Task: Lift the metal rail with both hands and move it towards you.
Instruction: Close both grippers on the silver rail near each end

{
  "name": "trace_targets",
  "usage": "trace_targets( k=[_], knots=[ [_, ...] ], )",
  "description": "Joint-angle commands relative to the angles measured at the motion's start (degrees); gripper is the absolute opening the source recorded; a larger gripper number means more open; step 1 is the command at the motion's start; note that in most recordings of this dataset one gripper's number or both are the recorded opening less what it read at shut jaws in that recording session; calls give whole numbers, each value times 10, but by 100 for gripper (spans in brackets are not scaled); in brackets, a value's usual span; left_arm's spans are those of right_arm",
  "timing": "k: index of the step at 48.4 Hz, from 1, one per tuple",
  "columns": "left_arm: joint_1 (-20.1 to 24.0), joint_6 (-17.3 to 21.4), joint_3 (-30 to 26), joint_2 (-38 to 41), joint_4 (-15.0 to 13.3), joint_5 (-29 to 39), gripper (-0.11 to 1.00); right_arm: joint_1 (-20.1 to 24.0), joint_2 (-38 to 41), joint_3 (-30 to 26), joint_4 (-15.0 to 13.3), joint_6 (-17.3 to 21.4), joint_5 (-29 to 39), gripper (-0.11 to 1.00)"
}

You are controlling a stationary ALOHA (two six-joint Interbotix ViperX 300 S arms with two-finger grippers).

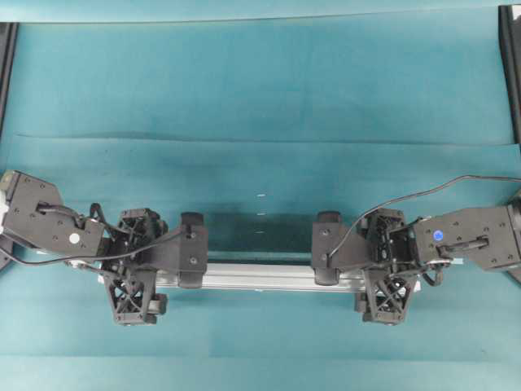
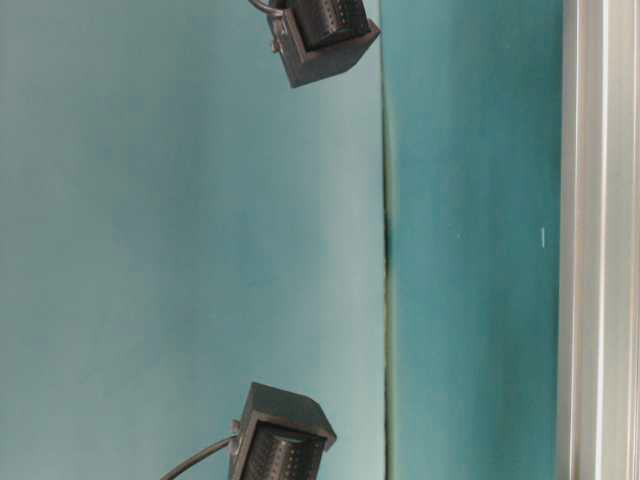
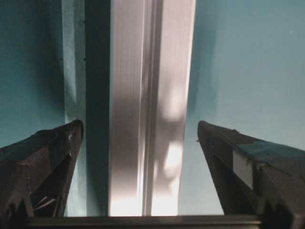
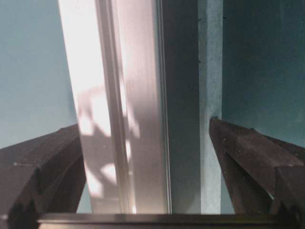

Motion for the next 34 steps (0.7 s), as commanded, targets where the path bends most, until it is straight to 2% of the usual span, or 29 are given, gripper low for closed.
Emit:
trace_targets(
  k=[1,7,10,14,20,22,34],
  knots=[
    [1,-2,-2,-4,1,-6,97,3,6,-2,1,1,-4,100],
    [1,-6,-1,-4,1,-13,94,2,7,-3,1,1,-2,99],
    [0,-6,0,-5,1,-13,87,5,8,-3,2,-4,-1,98],
    [1,-5,1,-5,1,-13,70,8,10,-3,1,-2,-1,91],
    [0,2,7,-7,1,-18,34,9,11,-4,3,1,2,67],
    [0,2,10,-7,1,-22,28,8,11,-6,3,2,2,64],
    [0,-3,15,-10,1,-33,28,5,13,-8,10,4,-1,50]
  ],
)
